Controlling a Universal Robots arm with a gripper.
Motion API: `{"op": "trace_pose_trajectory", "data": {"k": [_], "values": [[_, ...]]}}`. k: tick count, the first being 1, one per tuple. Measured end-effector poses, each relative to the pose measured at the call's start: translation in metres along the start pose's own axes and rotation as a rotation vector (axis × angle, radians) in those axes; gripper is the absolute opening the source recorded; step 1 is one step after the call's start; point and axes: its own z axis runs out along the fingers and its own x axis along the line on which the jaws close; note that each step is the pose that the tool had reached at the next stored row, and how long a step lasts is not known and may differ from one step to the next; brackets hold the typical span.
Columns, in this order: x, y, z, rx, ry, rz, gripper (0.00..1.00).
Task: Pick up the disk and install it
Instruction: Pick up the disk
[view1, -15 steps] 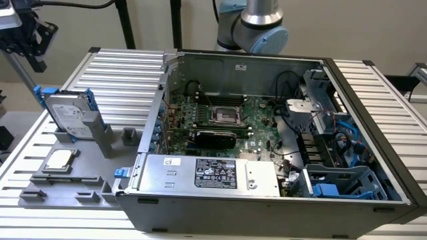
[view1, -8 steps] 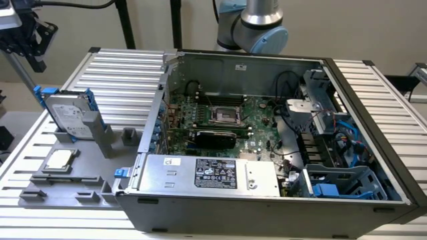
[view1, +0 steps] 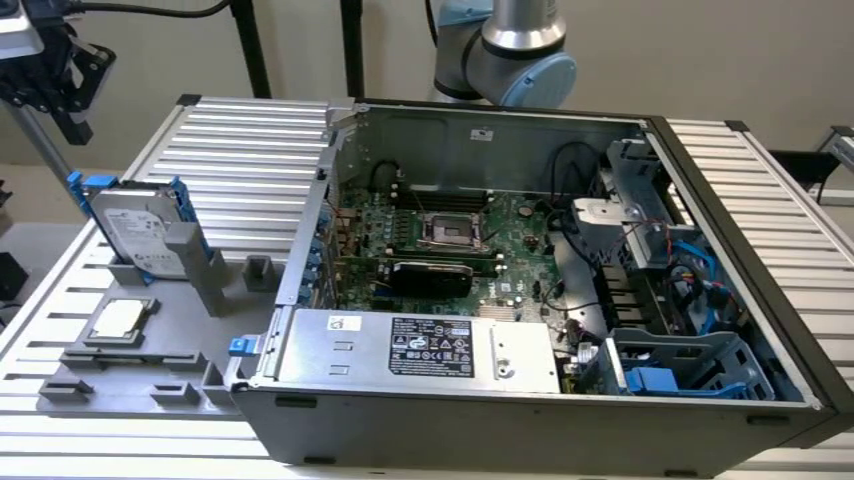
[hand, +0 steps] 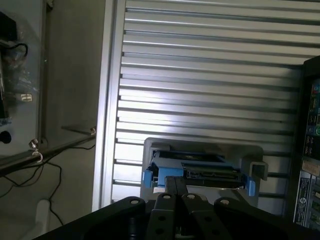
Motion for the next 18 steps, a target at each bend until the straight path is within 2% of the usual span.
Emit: {"op": "trace_pose_trajectory", "data": {"k": [3,18], "values": [[-0.0008,0.0,0.0001,0.0002,0.0002,-0.014,0.11],[-0.0008,-0.0001,0.0023,0.0063,0.005,-0.285,0.11]]}}
